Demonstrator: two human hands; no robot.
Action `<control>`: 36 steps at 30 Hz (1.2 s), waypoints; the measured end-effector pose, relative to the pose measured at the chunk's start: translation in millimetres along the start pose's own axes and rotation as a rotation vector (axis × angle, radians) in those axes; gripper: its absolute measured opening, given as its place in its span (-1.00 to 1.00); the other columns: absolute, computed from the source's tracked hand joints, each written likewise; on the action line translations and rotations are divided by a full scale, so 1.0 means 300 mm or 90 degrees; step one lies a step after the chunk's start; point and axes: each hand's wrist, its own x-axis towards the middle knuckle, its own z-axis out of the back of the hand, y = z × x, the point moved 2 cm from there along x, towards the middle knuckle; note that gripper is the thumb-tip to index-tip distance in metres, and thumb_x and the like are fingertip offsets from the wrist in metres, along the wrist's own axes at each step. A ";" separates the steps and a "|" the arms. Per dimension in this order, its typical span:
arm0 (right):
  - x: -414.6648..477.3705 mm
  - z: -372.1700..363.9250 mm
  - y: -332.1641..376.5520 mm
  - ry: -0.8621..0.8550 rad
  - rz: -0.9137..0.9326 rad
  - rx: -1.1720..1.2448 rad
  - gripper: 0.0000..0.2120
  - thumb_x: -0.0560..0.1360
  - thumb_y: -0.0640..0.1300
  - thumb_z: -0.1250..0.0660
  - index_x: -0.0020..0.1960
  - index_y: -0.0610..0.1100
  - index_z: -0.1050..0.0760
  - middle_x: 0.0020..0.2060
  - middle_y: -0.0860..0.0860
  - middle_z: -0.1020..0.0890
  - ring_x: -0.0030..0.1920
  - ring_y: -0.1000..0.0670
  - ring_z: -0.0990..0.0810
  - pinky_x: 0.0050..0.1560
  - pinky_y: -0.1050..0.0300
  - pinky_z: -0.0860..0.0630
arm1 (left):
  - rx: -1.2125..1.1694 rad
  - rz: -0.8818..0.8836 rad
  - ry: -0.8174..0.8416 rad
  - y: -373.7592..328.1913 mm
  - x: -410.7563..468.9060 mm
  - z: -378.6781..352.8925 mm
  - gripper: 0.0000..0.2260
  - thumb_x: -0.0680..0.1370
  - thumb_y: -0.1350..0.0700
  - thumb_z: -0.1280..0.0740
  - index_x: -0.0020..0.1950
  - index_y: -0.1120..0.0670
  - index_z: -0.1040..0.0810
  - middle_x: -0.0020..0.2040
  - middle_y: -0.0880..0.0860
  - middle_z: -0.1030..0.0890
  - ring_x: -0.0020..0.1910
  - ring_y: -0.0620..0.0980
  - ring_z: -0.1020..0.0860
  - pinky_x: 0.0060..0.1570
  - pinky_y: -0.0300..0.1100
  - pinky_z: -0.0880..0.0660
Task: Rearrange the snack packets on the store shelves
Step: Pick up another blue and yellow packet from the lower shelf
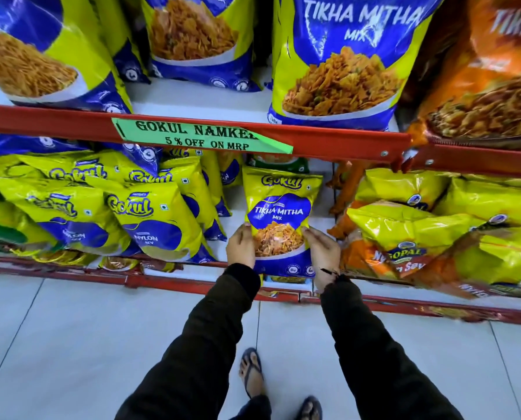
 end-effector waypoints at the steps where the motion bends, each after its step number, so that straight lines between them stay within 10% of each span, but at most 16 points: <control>1: -0.038 0.017 0.013 -0.010 0.010 0.010 -0.85 0.48 -0.18 -0.44 0.05 -0.15 -0.64 -0.27 0.11 -0.70 -0.22 0.10 -0.64 -0.21 0.31 -0.59 | -0.031 -0.005 -0.009 0.001 -0.040 0.017 -0.68 0.64 0.03 -0.17 0.22 0.18 -0.58 0.16 0.14 -0.63 0.18 0.09 -0.55 0.17 -0.19 -0.42; 8: -0.270 0.083 0.048 0.035 0.116 0.054 -0.88 0.42 -0.33 -0.47 -0.07 -0.18 -0.69 -0.35 0.20 -0.72 -0.20 0.17 -0.67 0.05 0.16 -0.57 | -0.265 -0.003 -0.152 0.015 -0.308 0.163 -0.73 0.52 0.13 -0.40 0.17 0.22 -0.64 0.07 0.11 -0.67 0.04 -0.06 -0.60 -0.09 -0.46 -0.49; 22: -0.566 -0.103 0.459 0.201 0.257 0.272 -0.82 0.29 -0.16 -0.53 -0.11 -0.17 -0.73 0.00 -0.28 -0.70 0.14 -0.28 -0.63 0.33 -0.22 -0.49 | -0.526 -0.244 -0.176 -0.483 -0.488 0.451 -0.93 0.44 0.25 -0.43 -0.12 0.14 -0.71 -0.34 -0.13 -0.71 -0.03 0.01 -0.61 0.26 -0.03 -0.51; 30: -0.602 -0.315 0.825 0.166 0.483 0.203 -0.87 0.46 -0.27 -0.45 -0.01 -0.28 -0.68 -0.34 0.08 -0.69 -0.30 0.22 -0.61 -0.16 0.33 -0.54 | -0.506 -0.395 -0.092 -0.904 -0.370 0.547 -0.70 0.51 0.23 -0.40 0.22 0.30 -0.58 0.07 0.09 -0.64 0.11 -0.04 -0.58 0.17 -0.30 -0.48; 36: -0.531 -0.459 0.910 0.063 0.573 0.128 -0.83 0.47 -0.24 -0.44 -0.17 0.03 -0.67 -0.27 0.02 -0.71 -0.29 0.28 -0.62 -0.13 0.38 -0.51 | -0.389 -0.450 -0.068 -1.054 -0.182 0.553 -0.72 0.57 0.19 -0.34 0.24 0.26 -0.58 0.13 0.07 -0.60 0.13 -0.09 -0.54 0.13 -0.37 -0.47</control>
